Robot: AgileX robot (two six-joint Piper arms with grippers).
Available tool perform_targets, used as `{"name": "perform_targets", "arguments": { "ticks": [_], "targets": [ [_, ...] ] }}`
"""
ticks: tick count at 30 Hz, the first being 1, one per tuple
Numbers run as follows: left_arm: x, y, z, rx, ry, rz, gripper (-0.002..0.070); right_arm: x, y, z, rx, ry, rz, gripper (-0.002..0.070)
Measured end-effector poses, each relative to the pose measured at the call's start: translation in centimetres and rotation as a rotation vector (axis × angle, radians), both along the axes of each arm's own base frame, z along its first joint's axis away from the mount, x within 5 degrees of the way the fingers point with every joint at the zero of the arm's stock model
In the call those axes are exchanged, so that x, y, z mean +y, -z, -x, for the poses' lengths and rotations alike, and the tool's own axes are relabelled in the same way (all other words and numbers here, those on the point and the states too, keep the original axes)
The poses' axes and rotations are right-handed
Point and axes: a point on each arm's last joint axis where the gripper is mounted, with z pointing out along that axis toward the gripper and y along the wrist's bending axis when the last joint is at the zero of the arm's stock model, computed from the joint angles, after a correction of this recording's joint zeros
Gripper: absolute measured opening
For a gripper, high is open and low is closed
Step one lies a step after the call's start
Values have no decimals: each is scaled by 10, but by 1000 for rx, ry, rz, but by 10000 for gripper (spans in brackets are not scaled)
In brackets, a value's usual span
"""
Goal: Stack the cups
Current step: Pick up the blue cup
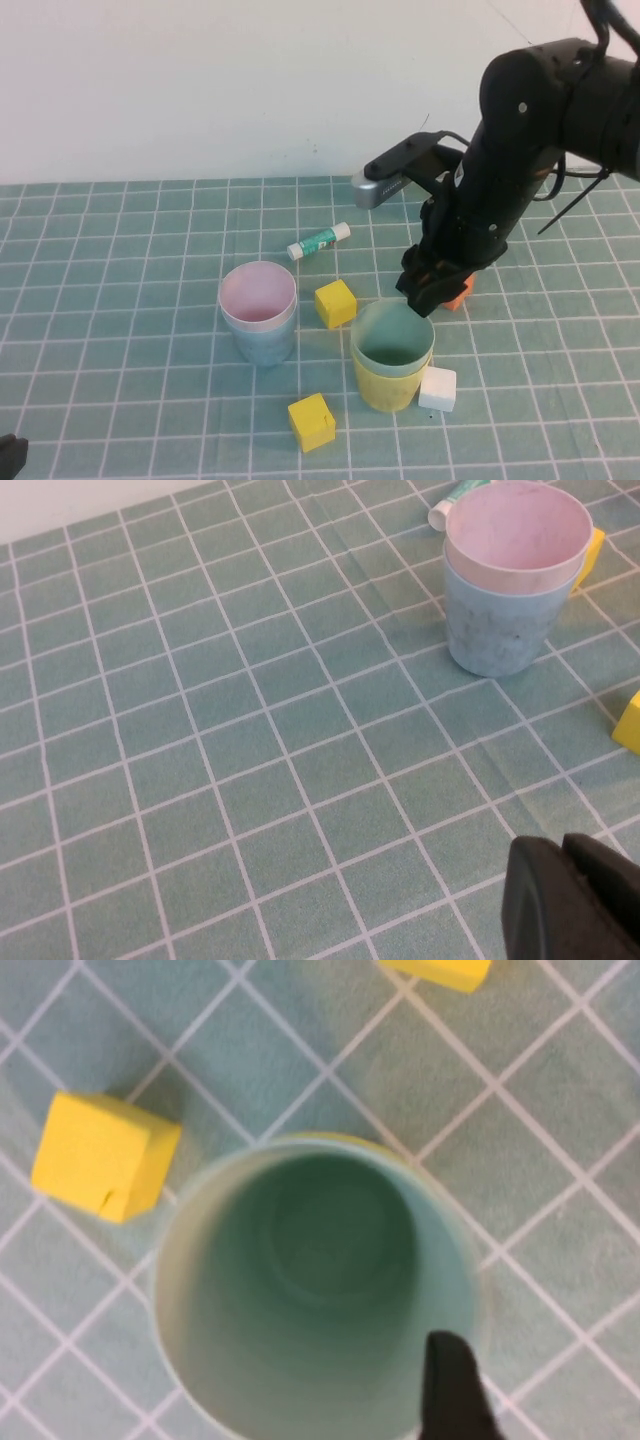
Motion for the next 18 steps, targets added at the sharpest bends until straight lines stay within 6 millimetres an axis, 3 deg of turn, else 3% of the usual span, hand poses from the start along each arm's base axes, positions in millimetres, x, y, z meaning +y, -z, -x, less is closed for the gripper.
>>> {"name": "perform_targets", "arguments": {
  "ticks": [5, 18],
  "targets": [
    [0, 0, 0, 6, -1, -1, -3, 2, 11, -6, 13, 38, -14, 431],
    [1, 3, 2, 41, -7, -16, -3, 11, 52, -13, 132, 91, -8, 438]
  ]
}}
